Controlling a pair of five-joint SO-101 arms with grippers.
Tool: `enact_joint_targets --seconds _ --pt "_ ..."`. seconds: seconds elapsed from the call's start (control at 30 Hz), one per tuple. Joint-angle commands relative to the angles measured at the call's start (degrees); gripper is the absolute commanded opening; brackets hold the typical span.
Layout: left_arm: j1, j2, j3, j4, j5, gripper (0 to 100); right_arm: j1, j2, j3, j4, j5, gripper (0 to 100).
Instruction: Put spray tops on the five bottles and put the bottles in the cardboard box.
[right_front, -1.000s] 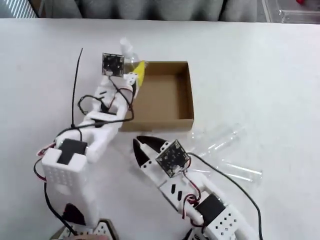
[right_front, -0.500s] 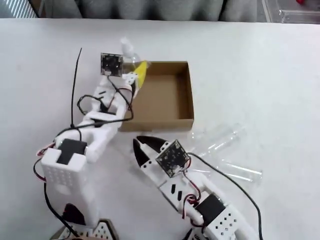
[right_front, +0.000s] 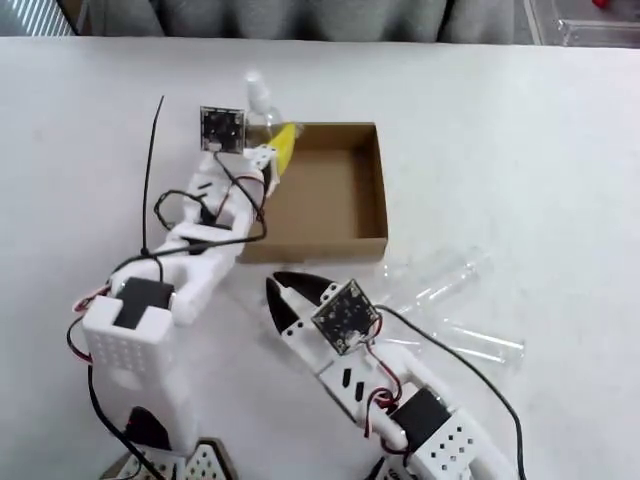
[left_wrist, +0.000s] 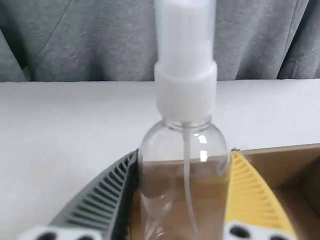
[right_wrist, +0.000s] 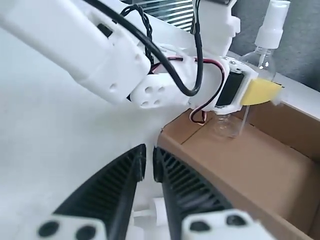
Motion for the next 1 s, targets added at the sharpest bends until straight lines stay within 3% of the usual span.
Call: enact_joint_targets --seconds 0.0,0.8,0.87,0.97 --pt "-0.7 -1.3 -0.6 0.4 0.6 31 0.6 -0.3 -0.4 -0.3 -0.2 1.7" --pt "-0.3 -5.6 1.8 3.7 0.9 32 0.7 -0.4 -0.4 -0.3 -0.2 1.7" --pt "-0.2 -9.3 3.4 6.9 0.8 32 0.7 -0.4 -0.4 -0.3 -0.2 1.7" --pt "-0.6 -16.5 3.6 18.2 0.8 32 0.7 -0.4 -0.4 -0.3 -0.2 1.7"
